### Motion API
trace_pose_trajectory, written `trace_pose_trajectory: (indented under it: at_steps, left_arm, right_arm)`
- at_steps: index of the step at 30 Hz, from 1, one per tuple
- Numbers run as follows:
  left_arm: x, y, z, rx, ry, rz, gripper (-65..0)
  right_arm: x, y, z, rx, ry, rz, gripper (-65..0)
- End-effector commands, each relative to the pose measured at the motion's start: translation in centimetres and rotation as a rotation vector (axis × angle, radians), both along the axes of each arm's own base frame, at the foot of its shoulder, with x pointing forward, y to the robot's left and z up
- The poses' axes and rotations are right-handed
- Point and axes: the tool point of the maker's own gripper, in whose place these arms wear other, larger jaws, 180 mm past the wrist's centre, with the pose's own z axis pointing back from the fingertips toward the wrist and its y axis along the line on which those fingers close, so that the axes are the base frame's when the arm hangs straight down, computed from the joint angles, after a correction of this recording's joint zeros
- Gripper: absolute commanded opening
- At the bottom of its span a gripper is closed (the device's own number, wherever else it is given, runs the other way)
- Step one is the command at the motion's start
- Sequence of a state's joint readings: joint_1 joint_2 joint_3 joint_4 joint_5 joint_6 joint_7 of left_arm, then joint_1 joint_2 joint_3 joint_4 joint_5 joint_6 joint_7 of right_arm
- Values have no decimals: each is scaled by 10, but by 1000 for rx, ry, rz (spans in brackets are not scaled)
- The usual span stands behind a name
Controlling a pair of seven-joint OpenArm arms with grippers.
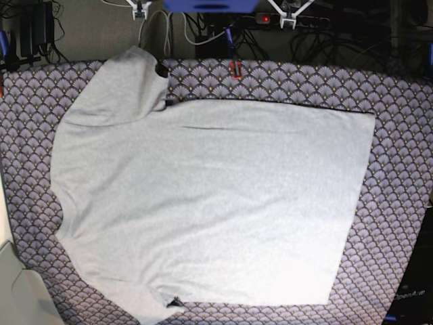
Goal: Fold the T-shirt properly
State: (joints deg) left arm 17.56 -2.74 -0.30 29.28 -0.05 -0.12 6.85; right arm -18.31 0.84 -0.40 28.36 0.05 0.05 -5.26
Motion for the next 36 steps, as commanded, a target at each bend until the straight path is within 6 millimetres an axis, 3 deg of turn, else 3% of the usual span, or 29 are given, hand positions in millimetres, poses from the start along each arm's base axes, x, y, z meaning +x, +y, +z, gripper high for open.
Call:
trace_pose_trajectory:
  at_steps: [1,4,10,13,18,23,30,36]
  left_arm:
    - [4,2,4,2,-28,-7,-647]
    - [7,11,14,13,-75,-17,-647]
    - [17,4,47,-4,-195,-24,-647]
    - [30,22,69,31,-227,27,-647]
    - [61,35,116,55,-315,44,-647]
    - [74,38,153,66,-384,-4,-647]
    - [67,36,173,64,-411,-17,-647]
    - [80,29,214,57,-504,-30,-647]
  right_arm:
    - [1,-4,3,-1,-19,3,-650]
    - [1,-7,13,-8,-61,8,-650]
    - [8,-17,39,-26,-159,21,-650]
    - [11,-17,51,-28,-198,26,-650]
    - [14,-22,75,-38,-257,40,-650]
    - [22,-20,108,-39,-337,52,-650]
    - [40,-17,154,-37,-420,66,-650]
    - [70,-12,207,-36,-554,80,-650]
